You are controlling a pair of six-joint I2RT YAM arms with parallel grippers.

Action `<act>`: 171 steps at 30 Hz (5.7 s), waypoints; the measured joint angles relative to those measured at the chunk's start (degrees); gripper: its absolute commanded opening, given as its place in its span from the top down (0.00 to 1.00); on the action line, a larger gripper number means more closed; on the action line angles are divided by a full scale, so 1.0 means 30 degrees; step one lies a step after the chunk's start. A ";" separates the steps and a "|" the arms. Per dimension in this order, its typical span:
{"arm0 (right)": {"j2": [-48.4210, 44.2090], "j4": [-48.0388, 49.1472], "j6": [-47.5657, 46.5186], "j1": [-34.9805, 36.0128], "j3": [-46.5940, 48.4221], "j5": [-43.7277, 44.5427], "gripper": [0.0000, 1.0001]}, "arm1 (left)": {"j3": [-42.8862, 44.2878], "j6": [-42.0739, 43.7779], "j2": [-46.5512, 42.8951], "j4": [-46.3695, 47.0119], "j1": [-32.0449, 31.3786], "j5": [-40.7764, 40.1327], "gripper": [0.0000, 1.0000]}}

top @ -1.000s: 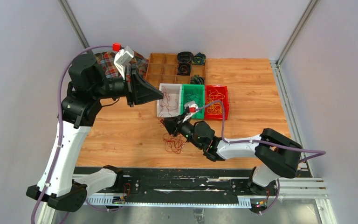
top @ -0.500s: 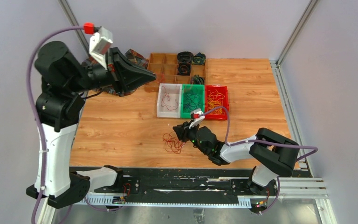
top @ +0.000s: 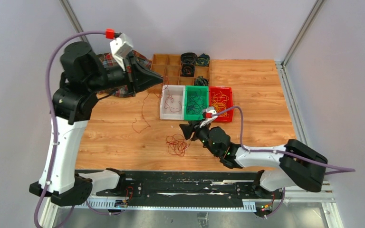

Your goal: Untangle the cables

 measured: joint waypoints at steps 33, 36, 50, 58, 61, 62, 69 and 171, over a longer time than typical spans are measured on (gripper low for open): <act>-0.7082 -0.7293 -0.1632 -0.0240 -0.1362 0.4364 0.47 | -0.6302 0.3920 0.8422 0.4699 0.0000 -0.6433 1.00; -0.7322 -0.7548 -0.1625 -0.0240 -0.1552 0.4415 0.47 | -0.6506 0.4109 0.8648 0.5479 0.0000 -0.7067 1.00; -0.8094 -0.8196 -0.1501 -0.0248 -0.1603 0.4554 0.49 | -1.0586 0.4350 1.1074 0.9231 -0.0656 -0.9347 0.99; -0.7446 -0.8655 -0.1479 -0.0539 -0.1501 0.4510 0.50 | -1.1424 0.4277 1.3318 1.1256 -0.1173 -1.0411 0.99; -0.7155 -0.8721 -0.1479 -0.0648 -0.1479 0.4379 0.50 | -1.1242 0.4226 1.4083 1.1774 -0.1224 -1.0673 0.99; -0.7096 -0.8728 -0.1486 -0.0656 -0.1464 0.4342 0.50 | -1.1140 0.4211 1.4338 1.1890 -0.1268 -1.0746 0.99; -0.6943 -0.9085 -0.1508 -0.0780 -0.1107 0.4109 0.50 | -0.9879 0.3978 1.4921 1.1366 -0.1530 -1.0826 0.55; -0.5559 -1.0440 -0.2178 -0.0117 0.1923 -0.0226 0.39 | -1.1358 0.9581 0.4422 -0.2011 -0.5515 -0.7410 0.99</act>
